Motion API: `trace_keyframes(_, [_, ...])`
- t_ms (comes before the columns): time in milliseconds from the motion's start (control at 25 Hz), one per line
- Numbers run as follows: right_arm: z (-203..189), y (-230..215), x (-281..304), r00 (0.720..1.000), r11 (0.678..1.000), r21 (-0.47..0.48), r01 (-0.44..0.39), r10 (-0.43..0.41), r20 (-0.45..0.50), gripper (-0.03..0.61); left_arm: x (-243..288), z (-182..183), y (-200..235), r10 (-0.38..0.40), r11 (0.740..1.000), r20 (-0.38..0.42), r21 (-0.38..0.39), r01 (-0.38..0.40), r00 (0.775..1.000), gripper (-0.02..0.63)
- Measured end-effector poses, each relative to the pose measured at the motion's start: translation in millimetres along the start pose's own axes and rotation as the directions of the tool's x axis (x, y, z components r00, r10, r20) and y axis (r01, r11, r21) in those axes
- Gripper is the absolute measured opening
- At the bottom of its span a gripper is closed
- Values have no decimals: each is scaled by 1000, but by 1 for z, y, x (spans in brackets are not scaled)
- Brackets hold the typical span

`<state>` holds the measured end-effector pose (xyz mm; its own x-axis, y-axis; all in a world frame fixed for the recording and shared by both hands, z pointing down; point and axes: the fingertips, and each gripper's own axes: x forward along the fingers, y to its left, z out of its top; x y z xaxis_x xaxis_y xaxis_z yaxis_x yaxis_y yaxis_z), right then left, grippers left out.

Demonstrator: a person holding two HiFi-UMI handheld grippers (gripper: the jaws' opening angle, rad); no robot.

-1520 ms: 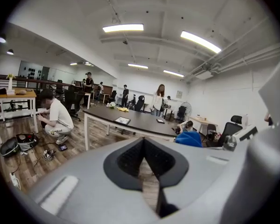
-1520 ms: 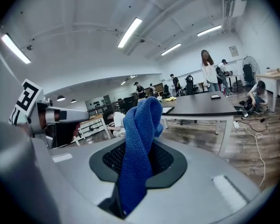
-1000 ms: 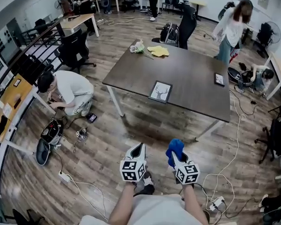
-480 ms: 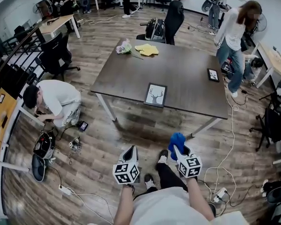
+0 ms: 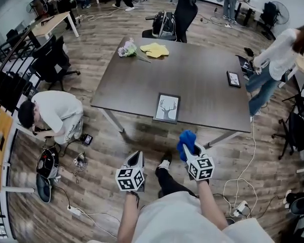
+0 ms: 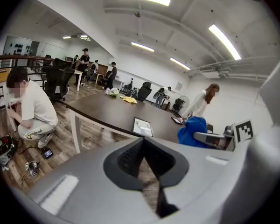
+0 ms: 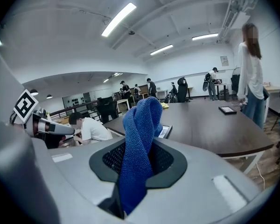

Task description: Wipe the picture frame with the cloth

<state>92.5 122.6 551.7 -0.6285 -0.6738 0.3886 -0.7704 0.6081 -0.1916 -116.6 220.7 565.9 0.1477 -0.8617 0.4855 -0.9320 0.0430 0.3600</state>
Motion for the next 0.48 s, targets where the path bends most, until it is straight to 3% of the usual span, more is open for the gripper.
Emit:
trace_keyframes(160, [30,-28,53,1000,1000,8,16,-16,4,89,65,32,5,-43,997,-83,54,48,996,52])
trace_keyframes(480, [71,-88,153,999,1000,9,28,-28,-20,89,190,78,22,-73,992,-235,84,95,969,54])
